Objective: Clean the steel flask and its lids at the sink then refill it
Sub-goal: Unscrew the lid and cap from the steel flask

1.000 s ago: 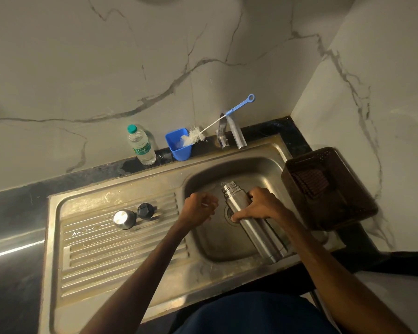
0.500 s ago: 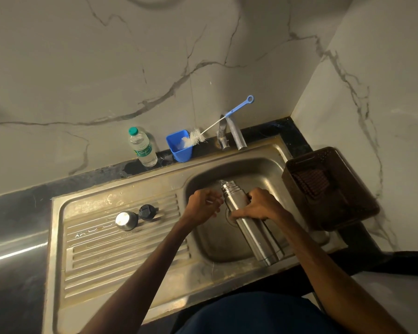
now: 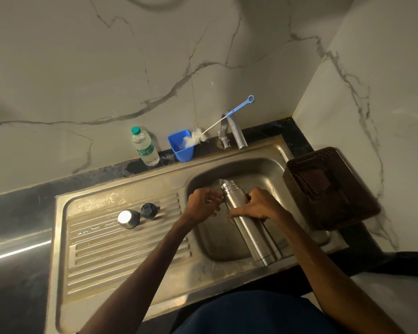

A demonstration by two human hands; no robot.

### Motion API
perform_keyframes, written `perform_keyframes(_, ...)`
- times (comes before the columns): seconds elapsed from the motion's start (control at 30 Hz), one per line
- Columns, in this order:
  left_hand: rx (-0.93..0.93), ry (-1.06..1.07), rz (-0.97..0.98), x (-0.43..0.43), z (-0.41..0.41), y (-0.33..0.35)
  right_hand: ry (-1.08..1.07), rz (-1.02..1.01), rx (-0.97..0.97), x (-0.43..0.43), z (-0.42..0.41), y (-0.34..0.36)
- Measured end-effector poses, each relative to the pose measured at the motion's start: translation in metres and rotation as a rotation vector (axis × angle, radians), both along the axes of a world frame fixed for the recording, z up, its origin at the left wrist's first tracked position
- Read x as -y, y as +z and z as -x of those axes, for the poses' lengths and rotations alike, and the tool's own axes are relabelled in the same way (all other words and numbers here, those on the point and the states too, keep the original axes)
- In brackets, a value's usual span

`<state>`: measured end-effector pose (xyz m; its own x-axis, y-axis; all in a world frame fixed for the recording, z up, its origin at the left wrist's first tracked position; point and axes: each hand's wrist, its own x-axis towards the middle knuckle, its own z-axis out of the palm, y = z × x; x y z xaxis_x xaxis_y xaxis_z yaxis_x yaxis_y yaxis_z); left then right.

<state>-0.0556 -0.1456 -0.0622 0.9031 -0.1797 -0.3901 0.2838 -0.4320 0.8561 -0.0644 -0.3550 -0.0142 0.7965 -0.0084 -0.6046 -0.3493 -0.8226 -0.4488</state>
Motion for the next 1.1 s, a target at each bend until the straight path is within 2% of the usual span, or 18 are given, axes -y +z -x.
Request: perform_keyframes(1.1, 0.003, 0.046, 0.033, -0.001, 0.01, 0.014, -0.034, -0.059, -0.015, 0.0, 0.004, 0.008)
